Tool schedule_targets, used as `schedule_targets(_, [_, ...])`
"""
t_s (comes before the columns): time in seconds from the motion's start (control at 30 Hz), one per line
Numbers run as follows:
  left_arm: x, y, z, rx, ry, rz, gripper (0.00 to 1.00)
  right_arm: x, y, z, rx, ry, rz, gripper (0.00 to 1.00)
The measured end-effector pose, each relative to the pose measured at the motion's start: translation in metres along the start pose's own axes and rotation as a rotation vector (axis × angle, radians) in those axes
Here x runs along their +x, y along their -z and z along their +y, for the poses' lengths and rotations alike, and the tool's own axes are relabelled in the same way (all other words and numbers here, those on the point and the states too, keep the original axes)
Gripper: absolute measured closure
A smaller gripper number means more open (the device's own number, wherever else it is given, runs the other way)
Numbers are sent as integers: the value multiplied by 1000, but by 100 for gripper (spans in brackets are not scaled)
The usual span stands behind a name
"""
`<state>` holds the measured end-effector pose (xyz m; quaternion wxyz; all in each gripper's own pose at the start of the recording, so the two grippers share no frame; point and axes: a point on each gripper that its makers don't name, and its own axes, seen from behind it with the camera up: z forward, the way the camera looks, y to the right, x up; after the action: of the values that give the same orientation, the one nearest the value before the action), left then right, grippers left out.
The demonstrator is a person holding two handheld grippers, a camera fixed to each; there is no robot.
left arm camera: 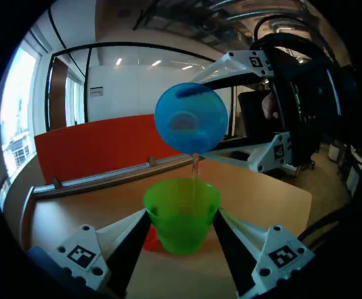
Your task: Pour water
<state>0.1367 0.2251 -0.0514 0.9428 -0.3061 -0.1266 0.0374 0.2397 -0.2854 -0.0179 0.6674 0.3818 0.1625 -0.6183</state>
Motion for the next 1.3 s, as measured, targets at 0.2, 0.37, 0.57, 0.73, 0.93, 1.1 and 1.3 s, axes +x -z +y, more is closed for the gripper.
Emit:
schedule_targets(0.2, [0, 0, 1, 0, -2, 3, 17, 0, -1, 0, 0, 12, 1, 13])
schedule_targets(0.37, [-1, 0, 0, 1, -6, 2, 17, 0, -2, 2, -3, 16, 3, 13])
schedule_targets(0.57, [0, 0, -3, 6, -7, 6, 17, -1, -3, 1, -2, 36, 2, 13])
schedule_targets(0.73, [-1, -1, -4, 10, -7, 8, 17, 0, -3, 0, -2, 42, 4, 13])
schedule_targets(0.93, [-1, -1, -4, 7, -8, 10, 17, -1, -4, -2, 1, 49, 2, 13])
schedule_targets(1.1, [0, -2, -3, 5, -9, 11, 17, 0, -4, -3, 0, 57, 2, 13])
schedule_targets(1.3, [1, -3, -3, 3, -8, 13, 17, 2, -2, -5, 0, 75, -2, 13])
